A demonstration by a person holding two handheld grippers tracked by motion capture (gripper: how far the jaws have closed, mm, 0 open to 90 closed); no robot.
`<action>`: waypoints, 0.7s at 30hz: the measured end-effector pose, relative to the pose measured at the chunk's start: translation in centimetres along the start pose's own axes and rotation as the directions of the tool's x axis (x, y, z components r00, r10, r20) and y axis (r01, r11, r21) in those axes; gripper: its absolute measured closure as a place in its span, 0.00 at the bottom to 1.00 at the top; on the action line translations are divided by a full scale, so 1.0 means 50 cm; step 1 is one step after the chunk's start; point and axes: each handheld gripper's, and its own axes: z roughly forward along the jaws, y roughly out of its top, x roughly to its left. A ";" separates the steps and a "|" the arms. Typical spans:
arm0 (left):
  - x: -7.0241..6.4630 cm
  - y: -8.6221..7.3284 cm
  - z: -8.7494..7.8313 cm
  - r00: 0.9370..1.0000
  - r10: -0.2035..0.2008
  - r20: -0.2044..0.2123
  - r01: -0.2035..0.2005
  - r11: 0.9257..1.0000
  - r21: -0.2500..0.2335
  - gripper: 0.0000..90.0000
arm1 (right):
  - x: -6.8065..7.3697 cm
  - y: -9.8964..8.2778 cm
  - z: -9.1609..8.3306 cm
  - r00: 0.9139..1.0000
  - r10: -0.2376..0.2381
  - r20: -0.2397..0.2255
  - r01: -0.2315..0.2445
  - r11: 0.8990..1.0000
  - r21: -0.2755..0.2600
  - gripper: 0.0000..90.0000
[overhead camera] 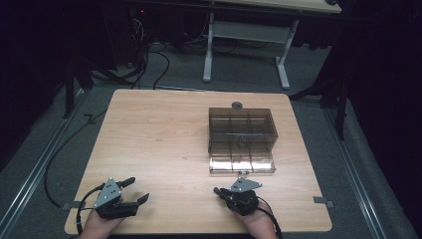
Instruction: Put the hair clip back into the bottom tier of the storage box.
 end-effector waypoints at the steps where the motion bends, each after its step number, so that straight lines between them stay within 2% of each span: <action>1: 0.000 0.000 0.000 1.000 0.000 0.000 0.000 1.000 0.000 0.26 | 0.000 0.000 0.000 1.000 0.001 -0.001 -0.001 1.000 0.001 0.90; 5: 0.000 0.000 0.000 1.000 0.001 -0.001 -0.001 1.000 -0.001 0.26 | 0.000 0.001 -0.004 1.000 0.003 -0.007 -0.003 1.000 -0.009 0.91; 12: 0.000 0.000 0.000 1.000 0.000 -0.001 0.000 1.000 0.000 0.26 | -0.008 0.000 -0.025 1.000 0.016 0.018 -0.015 0.999 -0.041 0.91; 21: 0.000 0.000 0.000 1.000 0.001 0.000 -0.001 1.000 -0.002 0.26 | -0.040 -0.021 -0.069 0.994 0.059 0.092 -0.055 0.997 -0.052 0.91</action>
